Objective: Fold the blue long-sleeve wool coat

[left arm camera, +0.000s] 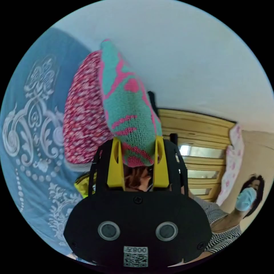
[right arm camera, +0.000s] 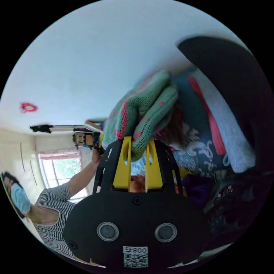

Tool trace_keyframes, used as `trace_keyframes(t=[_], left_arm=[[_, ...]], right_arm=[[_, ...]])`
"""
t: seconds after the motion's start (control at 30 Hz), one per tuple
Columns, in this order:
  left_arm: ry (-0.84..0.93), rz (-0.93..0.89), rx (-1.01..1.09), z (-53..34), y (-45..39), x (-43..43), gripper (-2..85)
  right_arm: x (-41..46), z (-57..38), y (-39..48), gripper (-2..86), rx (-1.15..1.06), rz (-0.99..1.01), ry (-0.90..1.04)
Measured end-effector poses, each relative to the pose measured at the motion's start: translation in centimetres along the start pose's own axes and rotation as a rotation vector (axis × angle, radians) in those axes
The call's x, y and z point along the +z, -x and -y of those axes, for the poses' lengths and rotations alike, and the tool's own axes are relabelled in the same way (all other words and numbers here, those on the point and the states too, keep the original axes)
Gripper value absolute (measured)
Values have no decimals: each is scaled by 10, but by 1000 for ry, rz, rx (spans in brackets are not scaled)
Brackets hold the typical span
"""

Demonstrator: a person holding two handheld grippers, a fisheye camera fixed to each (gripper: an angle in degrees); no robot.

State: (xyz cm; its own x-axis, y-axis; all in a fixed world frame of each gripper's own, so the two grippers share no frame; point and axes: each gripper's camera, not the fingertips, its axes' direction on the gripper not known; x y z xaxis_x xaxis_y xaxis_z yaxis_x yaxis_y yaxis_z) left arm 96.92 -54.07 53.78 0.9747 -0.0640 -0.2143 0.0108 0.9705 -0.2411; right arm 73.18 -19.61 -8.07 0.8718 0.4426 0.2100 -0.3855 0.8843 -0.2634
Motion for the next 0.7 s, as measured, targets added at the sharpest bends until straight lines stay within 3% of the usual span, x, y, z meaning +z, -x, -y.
trace_keyframes(t=[0.27,0.5,0.6,0.7], left_arm=[[15,39,56,25,-108,43,181],[-64,256,167,22,-241,45,167],[-170,310,283,16,-312,43,127],[-104,369,414,32,-375,74,100]], right_arm=[[-6,43,-37,89,0,19,-76],[-49,52,56,61,-98,-412,-288],[-59,54,106,31,-216,-456,-421],[-22,87,142,12,-385,-490,-386]])
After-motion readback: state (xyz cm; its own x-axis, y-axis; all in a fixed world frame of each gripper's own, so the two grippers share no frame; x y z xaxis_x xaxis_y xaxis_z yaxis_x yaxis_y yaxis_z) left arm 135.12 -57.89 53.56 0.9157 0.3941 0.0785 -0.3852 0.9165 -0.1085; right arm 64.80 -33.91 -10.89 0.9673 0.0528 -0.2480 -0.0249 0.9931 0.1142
